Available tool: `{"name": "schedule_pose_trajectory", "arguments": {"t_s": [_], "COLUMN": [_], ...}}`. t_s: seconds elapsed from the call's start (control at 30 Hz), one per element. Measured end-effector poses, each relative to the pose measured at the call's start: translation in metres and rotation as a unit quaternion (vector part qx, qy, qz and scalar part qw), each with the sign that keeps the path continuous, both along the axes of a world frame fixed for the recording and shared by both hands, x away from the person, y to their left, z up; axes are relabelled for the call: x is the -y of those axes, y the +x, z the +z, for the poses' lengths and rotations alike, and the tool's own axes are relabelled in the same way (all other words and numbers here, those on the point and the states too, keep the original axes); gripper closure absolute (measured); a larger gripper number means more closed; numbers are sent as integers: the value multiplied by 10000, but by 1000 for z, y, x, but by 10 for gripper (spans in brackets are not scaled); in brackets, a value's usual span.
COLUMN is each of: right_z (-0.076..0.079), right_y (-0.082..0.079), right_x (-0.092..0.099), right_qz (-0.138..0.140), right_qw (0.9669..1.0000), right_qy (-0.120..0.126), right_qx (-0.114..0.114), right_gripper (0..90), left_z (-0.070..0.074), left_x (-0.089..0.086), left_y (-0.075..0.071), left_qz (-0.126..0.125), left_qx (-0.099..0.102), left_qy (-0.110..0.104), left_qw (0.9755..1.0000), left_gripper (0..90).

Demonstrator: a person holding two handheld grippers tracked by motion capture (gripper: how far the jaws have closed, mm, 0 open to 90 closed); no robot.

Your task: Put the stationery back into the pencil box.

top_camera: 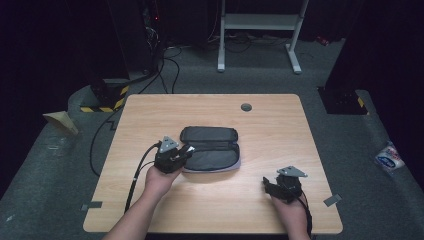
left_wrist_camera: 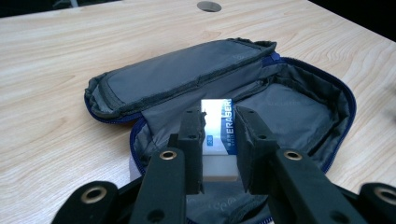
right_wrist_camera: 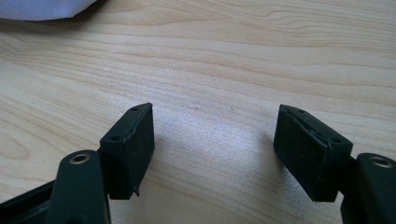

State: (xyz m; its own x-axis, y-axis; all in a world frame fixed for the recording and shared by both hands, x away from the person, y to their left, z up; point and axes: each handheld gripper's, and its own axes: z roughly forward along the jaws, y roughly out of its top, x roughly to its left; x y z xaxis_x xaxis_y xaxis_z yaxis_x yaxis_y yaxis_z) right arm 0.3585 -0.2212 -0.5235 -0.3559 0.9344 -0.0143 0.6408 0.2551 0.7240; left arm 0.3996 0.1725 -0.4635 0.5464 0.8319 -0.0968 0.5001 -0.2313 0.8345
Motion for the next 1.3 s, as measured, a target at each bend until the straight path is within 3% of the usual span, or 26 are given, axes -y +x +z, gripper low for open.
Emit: {"name": "schedule_pose_trajectory", "arguments": {"t_s": [0.2,0.33,0.47,0.83,1.3], "right_z": [0,0,0,0,0], "right_y": [0,0,0,0,-1], "right_x": [0,0,0,0,0], "right_qz": [0,-2,-3,-3,-14], "right_qw": [10000,10000,10000,10000,10000], "right_qy": [0,-1,-4,-2,0], "right_qx": [0,1,20,21,12], "right_gripper": [288,288,288,288,290], "left_z": [-3,-6,-10,-21,-23], "left_x": [3,6,5,9,10], "left_y": [6,10,14,19,18], "left_qz": [-10,-22,-8,31,107], "left_qx": [-107,-168,-280,-470,-568], "left_qy": [146,372,390,828,886], "left_qw": [9998,9992,9988,9955,9944], "left_gripper": [732,731,731,729,727]}}
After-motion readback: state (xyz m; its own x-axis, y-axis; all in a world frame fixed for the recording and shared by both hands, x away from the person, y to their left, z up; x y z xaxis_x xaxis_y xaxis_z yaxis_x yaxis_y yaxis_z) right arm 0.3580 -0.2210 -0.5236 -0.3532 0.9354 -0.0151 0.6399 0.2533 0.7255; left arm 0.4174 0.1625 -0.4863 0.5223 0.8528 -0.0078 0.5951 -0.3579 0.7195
